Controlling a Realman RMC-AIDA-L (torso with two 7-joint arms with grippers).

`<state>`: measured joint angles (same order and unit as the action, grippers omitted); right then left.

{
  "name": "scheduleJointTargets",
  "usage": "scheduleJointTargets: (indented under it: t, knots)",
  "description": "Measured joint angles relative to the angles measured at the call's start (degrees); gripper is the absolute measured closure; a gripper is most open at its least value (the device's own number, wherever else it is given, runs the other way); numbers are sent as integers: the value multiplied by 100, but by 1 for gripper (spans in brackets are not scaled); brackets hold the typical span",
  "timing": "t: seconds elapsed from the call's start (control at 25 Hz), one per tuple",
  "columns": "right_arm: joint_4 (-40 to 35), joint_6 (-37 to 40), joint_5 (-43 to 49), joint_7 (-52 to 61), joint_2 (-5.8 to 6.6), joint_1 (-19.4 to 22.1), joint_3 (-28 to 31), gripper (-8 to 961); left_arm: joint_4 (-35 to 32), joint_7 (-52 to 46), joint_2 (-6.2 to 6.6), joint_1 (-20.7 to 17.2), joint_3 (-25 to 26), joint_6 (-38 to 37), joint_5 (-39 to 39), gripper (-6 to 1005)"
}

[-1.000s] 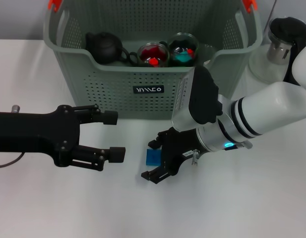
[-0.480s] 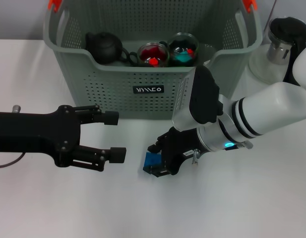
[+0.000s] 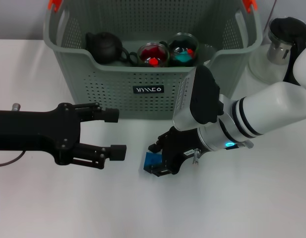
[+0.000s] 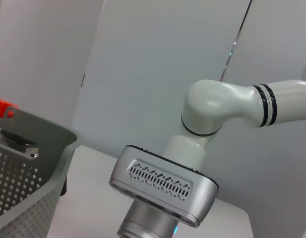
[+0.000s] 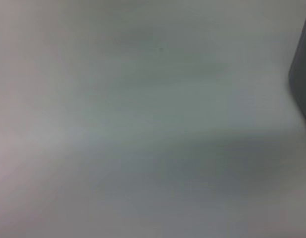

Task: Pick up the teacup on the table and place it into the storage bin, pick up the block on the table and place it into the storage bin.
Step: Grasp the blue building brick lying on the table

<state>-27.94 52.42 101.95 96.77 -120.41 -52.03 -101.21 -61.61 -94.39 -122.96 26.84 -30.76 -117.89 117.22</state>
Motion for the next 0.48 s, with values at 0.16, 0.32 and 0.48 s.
scheduleJointTargets:
  t: [0.16, 0.32, 0.48]
  knots:
    - [0, -20, 76, 6, 0, 0, 9, 451, 0, 0, 0, -2, 0, 7, -3, 48]
    - [0, -67, 180, 33, -12, 0, 2, 472, 0, 0, 0, -1, 0, 12, -7, 48]
    - [-15, -63, 212, 46, -16, 0, 14, 493, -1, 0, 0, -4, 0, 19, -7, 48]
